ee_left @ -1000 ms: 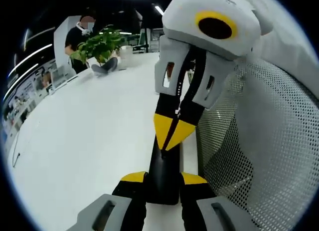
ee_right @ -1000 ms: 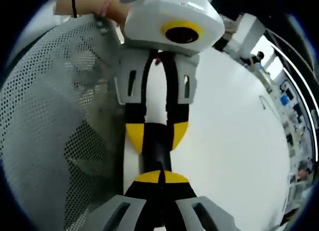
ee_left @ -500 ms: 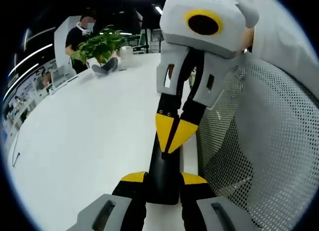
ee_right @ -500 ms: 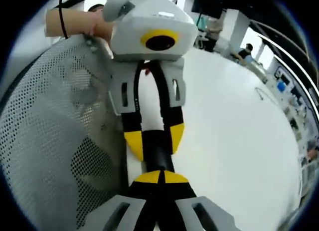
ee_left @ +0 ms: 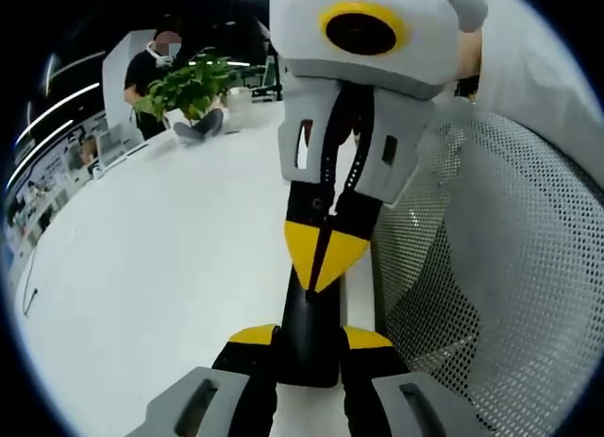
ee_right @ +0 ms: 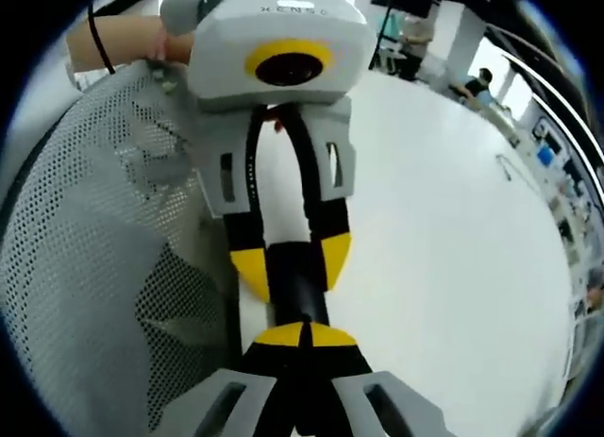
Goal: Press the specified remote control buttons in sequence, fully releasing each button before pressing the next.
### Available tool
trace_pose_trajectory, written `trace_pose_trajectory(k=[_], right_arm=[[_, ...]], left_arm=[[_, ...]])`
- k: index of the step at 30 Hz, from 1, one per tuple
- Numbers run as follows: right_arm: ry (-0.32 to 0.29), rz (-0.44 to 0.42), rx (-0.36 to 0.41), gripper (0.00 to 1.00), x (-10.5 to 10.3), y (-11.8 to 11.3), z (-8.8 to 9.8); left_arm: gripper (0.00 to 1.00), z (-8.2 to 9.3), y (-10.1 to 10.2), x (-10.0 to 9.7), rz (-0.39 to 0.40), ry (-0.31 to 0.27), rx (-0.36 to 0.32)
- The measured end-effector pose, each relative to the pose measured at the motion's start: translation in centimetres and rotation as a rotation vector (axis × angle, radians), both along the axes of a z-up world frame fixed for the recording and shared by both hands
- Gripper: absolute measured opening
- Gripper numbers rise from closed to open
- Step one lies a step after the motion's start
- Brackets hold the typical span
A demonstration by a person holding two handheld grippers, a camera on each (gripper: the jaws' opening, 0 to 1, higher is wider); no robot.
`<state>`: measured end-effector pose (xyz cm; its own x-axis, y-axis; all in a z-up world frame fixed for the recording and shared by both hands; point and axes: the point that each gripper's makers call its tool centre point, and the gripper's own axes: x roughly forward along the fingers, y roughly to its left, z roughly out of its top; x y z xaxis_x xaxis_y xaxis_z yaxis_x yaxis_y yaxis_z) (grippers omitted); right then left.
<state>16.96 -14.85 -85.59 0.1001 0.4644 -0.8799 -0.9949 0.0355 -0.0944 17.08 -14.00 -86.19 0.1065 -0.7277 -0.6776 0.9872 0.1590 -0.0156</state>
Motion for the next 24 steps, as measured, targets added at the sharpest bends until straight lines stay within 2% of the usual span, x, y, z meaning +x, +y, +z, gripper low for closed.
trace_pose_trajectory(k=[2,4,7,10,18,24], right_arm=[[-0.05,0.027,-0.014,0.0,0.19,0.08,-0.1],[-0.058,0.025,-0.019,0.0,-0.02,0.07,-0.14],[-0.008,-0.03,0.028,0.0,0.12,0.05,-0.01],[0.019,-0.048,0.076,0.0,0.24,-0.09,0.11],[0.056,-0.066,0.11,0.0,0.25,0.04,0.28],[0.073,-0.039,0.12,0.0,-0.08,0.58,0.3]], left_arm=[[0.24,-0.02,0.0,0.02,0.001,-0.001,0.0],[0.24,0.0,0.0,0.01,0.0,-0.002,0.001],[0.24,-0.01,0.01,0.01,0.0,-0.002,-0.001],[0.24,0.0,0.03,0.0,-0.001,-0.003,-0.003],[0.24,0.03,0.04,-0.01,-0.006,-0.006,-0.003],[0.24,0.03,0.04,-0.03,-0.007,-0.005,-0.005]])
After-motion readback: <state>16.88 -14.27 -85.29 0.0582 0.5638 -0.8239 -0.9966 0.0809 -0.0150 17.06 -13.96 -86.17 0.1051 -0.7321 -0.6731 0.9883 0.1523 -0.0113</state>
